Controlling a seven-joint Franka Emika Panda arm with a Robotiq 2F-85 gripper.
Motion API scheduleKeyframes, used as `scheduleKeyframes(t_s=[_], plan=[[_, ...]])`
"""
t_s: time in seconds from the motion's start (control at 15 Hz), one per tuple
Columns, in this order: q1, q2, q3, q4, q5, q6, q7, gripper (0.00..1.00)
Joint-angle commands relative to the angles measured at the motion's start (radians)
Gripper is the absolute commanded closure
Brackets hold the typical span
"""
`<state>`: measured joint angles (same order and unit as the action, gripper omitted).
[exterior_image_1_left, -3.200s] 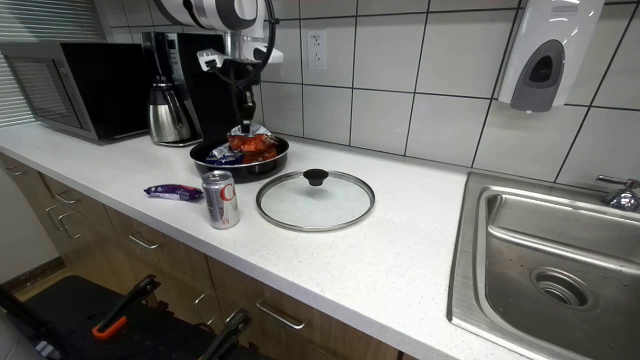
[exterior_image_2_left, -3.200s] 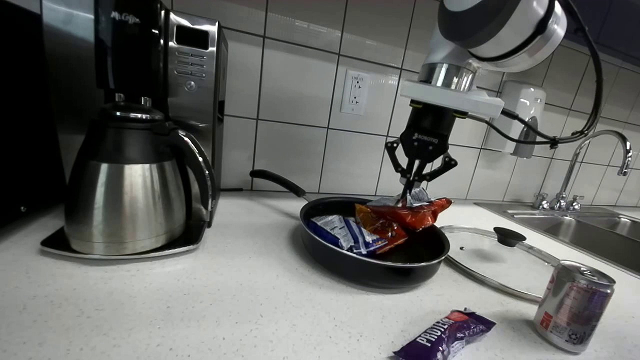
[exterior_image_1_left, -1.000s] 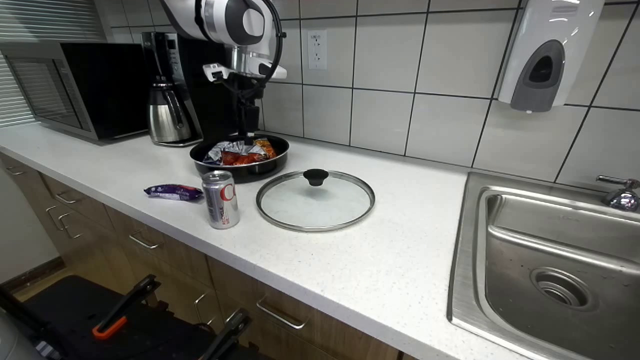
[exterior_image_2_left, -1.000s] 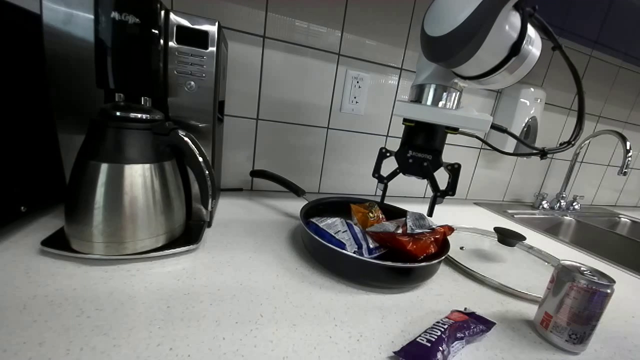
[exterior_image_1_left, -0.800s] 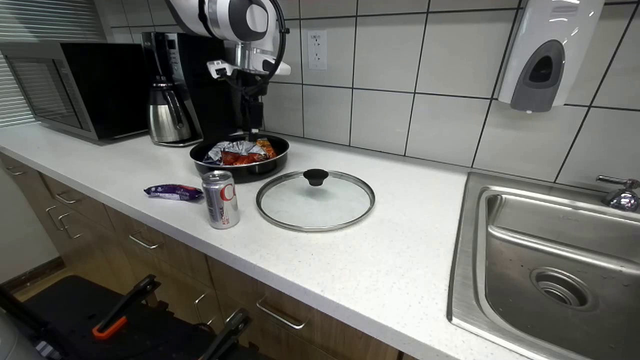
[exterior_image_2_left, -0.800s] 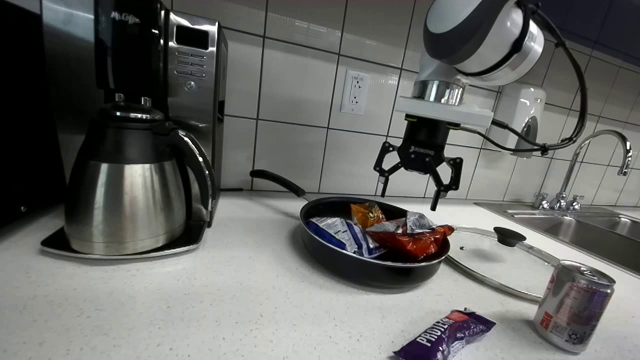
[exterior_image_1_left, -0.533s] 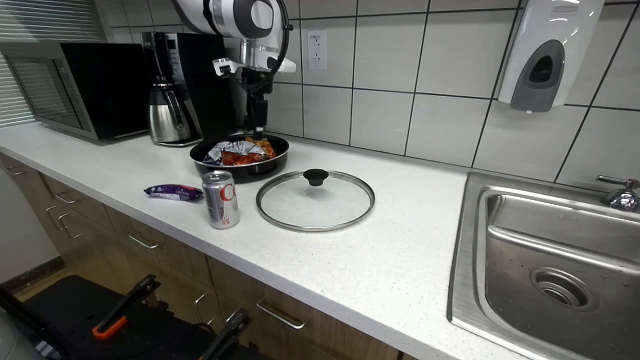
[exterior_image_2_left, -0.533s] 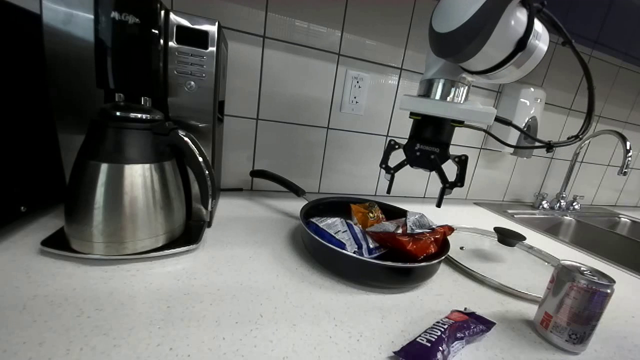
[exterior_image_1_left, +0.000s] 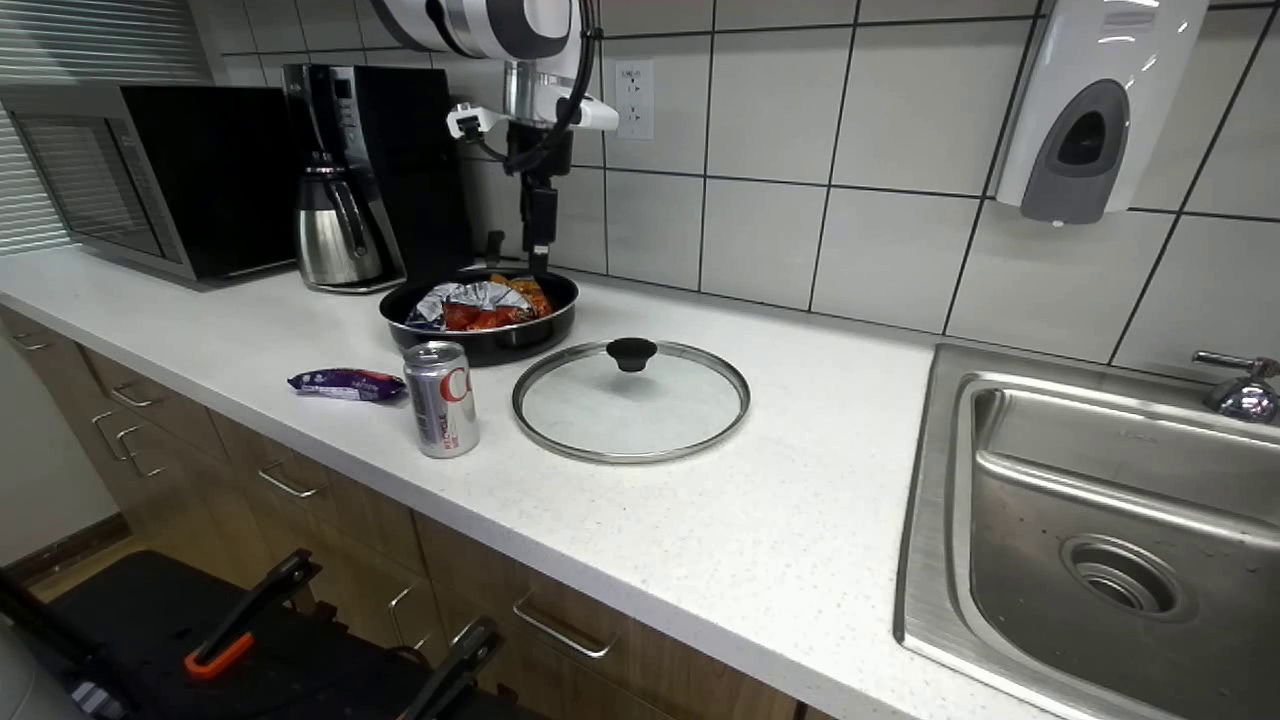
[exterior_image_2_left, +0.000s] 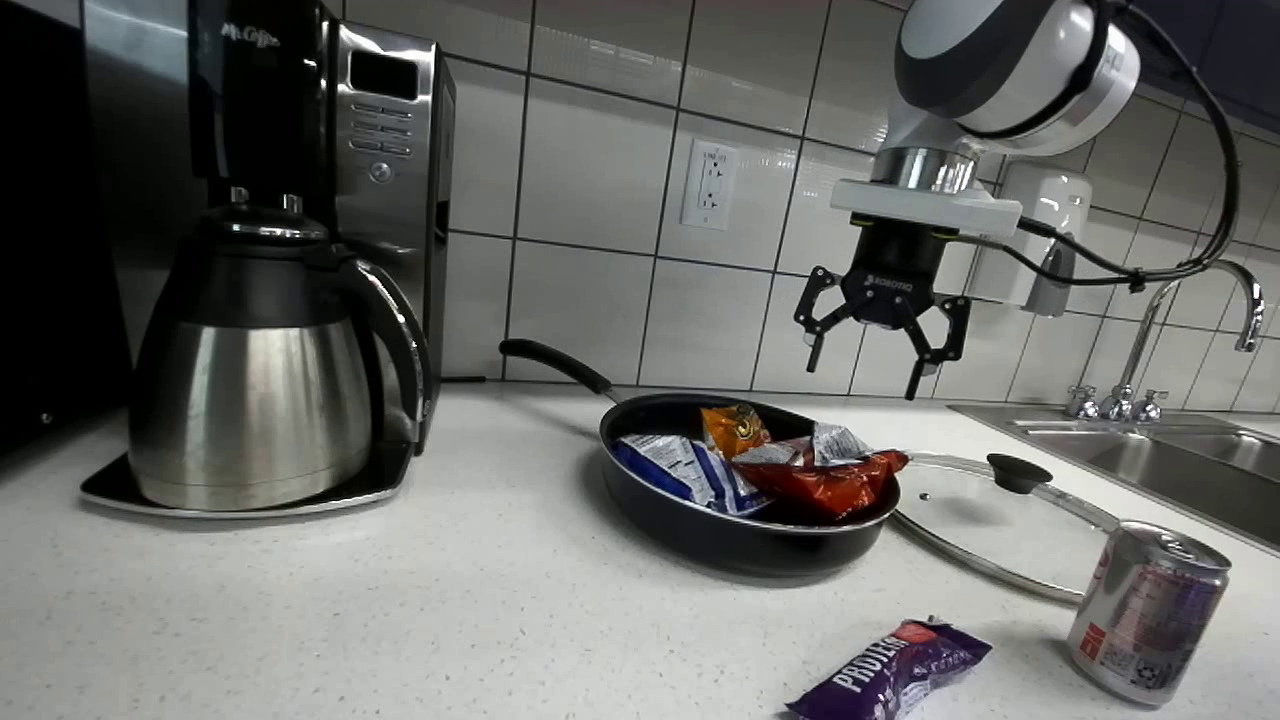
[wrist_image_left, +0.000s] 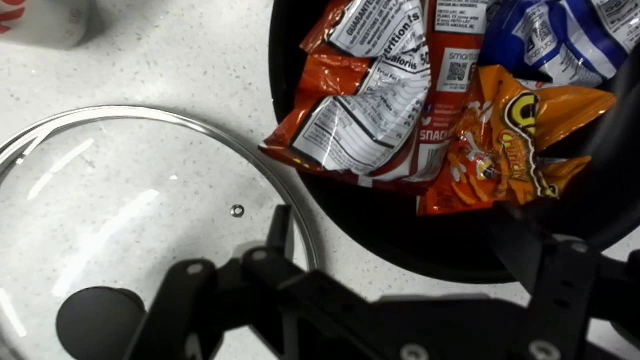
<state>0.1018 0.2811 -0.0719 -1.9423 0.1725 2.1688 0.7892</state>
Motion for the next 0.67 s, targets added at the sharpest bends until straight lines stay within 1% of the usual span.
scheduleKeyframes(t_s=[0.0,0.33,0.6], plan=[[-0.013,-0.095,-0.004,-0.100,-0.037,0.024,0.039,0.00],[-0.043,-0.193,-0.017,-0.216,-0.047,0.031,0.042,0.00],[-0.094,-0.269,-0.037,-0.301,-0.048,0.037,0.014,0.00]])
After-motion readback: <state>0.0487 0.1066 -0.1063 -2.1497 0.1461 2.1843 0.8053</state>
